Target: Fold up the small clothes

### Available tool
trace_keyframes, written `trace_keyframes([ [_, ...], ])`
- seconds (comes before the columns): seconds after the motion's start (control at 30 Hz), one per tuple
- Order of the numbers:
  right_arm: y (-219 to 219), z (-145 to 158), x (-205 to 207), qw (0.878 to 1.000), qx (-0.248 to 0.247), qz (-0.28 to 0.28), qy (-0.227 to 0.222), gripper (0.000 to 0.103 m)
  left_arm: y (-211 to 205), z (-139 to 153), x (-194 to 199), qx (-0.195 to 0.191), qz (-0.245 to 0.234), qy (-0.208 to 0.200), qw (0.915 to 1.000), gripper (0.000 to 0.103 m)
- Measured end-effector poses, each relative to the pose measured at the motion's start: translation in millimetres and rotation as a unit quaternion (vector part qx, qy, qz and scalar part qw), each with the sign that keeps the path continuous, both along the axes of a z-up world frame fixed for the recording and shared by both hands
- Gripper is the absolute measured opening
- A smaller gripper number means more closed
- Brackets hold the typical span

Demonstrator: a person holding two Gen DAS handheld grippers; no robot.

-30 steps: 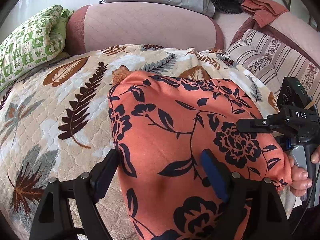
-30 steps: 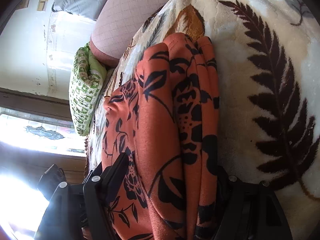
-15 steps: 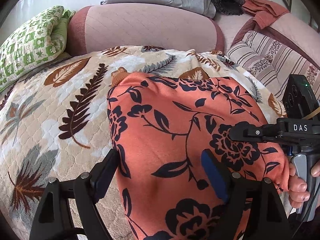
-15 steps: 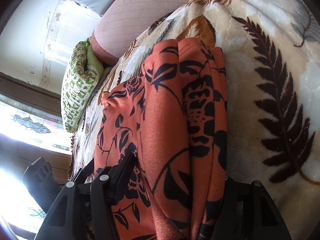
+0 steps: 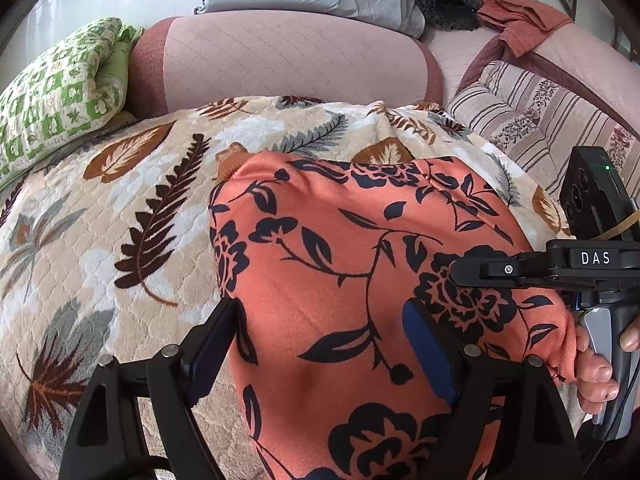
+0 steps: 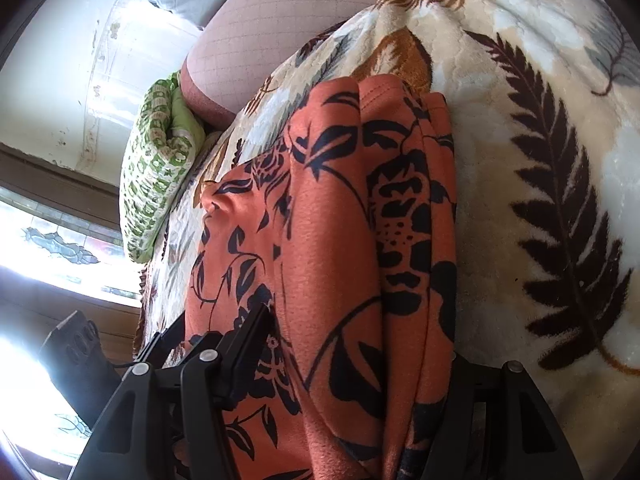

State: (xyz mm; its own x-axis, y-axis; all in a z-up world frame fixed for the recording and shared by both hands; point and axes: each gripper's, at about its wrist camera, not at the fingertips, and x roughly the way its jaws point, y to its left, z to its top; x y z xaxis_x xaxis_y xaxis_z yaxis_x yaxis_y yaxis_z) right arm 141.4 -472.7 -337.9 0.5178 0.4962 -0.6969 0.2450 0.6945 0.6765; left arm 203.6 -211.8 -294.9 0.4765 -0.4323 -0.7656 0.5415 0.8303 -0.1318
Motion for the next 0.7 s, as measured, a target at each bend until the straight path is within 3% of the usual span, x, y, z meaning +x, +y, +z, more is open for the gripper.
trace_keyframes([
  [0.43,4,-5,3,1.0,-0.004,0.002,0.008,0.059,-4,-2,-1,0.012,-0.04,0.01,0.9991,0.089],
  [0.47,5,-5,4,1.0,-0.004,0.003,0.007,0.059,-4,-3,0,0.007,-0.04,0.012,0.9991,0.085],
  [0.57,6,-5,3,1.0,-0.002,-0.001,0.006,0.057,0,-3,3,0.003,-0.026,0.013,0.9996,0.048],
  [0.7,5,-1,1,1.0,0.006,-0.007,-0.005,0.05,10,1,10,-0.026,-0.014,0.022,0.9993,0.03],
])
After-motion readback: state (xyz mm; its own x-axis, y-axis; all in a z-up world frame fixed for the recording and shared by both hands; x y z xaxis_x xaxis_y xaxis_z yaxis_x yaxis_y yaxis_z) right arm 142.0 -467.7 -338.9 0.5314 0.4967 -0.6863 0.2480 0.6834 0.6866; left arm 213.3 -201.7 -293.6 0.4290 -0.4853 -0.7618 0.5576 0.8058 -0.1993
